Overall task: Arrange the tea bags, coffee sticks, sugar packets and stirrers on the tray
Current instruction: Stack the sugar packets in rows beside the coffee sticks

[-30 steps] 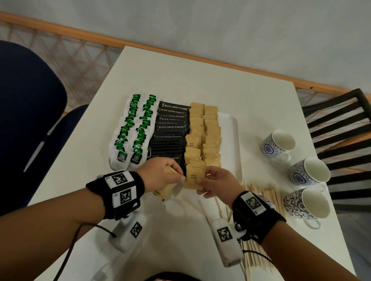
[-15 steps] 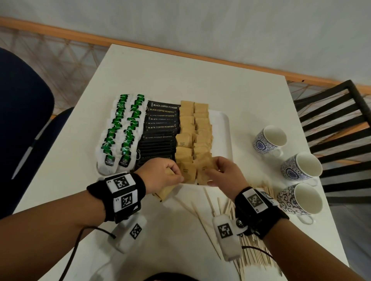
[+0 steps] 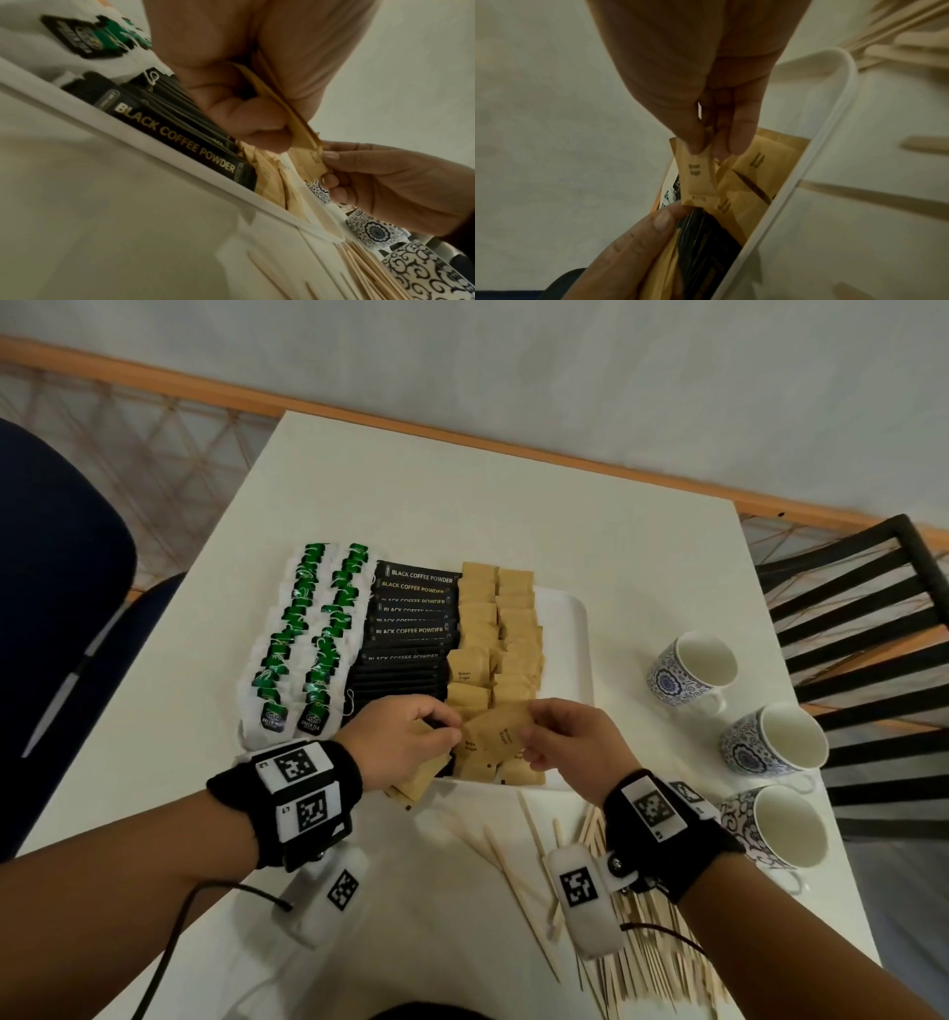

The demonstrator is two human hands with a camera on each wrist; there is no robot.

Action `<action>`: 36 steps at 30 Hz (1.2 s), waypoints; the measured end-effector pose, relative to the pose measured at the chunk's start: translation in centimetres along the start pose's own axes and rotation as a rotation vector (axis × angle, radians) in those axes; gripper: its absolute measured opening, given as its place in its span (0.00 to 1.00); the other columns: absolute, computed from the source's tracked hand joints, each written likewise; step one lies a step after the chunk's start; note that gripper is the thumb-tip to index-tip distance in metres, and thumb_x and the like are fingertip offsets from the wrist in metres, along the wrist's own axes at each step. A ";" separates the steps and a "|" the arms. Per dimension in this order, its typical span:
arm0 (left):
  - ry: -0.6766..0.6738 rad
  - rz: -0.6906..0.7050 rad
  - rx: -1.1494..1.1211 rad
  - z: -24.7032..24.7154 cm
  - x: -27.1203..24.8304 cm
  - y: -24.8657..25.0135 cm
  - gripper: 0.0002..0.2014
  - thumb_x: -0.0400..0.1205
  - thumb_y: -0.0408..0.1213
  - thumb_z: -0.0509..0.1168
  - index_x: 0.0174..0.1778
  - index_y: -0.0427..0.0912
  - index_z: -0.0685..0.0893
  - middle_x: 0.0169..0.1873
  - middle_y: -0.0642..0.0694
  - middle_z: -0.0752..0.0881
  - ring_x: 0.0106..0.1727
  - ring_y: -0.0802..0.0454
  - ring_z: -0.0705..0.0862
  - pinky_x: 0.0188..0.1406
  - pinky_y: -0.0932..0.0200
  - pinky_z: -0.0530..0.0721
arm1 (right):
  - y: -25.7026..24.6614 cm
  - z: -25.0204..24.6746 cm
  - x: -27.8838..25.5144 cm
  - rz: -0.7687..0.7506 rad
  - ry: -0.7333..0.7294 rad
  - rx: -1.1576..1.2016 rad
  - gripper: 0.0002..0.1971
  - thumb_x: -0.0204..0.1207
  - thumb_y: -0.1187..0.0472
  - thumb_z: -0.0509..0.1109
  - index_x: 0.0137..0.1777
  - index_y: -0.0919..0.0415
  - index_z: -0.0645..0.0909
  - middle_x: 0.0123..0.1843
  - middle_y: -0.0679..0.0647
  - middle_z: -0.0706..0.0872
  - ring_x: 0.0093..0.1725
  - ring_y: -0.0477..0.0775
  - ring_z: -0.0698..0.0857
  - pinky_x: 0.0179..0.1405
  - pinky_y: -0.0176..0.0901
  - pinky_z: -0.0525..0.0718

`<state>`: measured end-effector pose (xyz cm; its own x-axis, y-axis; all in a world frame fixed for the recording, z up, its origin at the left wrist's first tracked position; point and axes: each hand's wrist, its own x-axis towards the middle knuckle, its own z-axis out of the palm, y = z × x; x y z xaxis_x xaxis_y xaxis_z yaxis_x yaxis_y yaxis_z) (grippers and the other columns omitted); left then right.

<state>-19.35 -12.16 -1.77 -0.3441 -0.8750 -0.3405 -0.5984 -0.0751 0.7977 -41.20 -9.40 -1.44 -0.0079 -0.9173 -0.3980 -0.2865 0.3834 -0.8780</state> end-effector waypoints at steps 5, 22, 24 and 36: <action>-0.062 -0.022 -0.048 0.9 0.4 0.7 0.13 0.83 0.45 0.64 0.43 0.39 0.87 0.26 0.53 0.78 0.23 0.62 0.73 0.22 0.66 0.73 | -0.5 0.3 -0.2 -0.014 -0.045 0.137 0.12 0.76 0.72 0.70 0.52 0.55 0.81 0.32 0.53 0.86 0.32 0.53 0.85 0.36 0.46 0.86; -0.051 -0.053 -0.015 0.7 0.0 1.0 0.05 0.82 0.42 0.66 0.43 0.49 0.85 0.38 0.57 0.85 0.37 0.61 0.80 0.36 0.68 0.76 | 0.0 -0.6 0.0 -0.188 0.008 -0.010 0.15 0.72 0.66 0.76 0.35 0.41 0.87 0.39 0.50 0.87 0.41 0.51 0.81 0.43 0.47 0.80; -0.045 -0.006 0.063 0.5 -0.5 0.9 0.04 0.82 0.42 0.66 0.45 0.50 0.86 0.38 0.61 0.83 0.40 0.66 0.79 0.37 0.72 0.74 | 0.1 -1.1 0.2 -0.148 0.008 -0.077 0.15 0.75 0.67 0.72 0.36 0.43 0.86 0.36 0.47 0.86 0.39 0.50 0.81 0.40 0.46 0.80; -0.277 0.059 0.391 0.7 -2.3 -0.1 0.18 0.86 0.43 0.57 0.72 0.55 0.77 0.64 0.55 0.83 0.61 0.58 0.80 0.54 0.69 0.74 | -0.9 0.0 -0.1 -0.169 -0.070 -0.545 0.08 0.78 0.57 0.70 0.53 0.50 0.87 0.48 0.45 0.88 0.50 0.48 0.84 0.55 0.42 0.81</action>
<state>-19.03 -9.85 -1.42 -0.5338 -0.7082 -0.4621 -0.7809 0.2032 0.5907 -40.91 -9.60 -0.63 0.1387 -0.9447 -0.2972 -0.7308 0.1049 -0.6745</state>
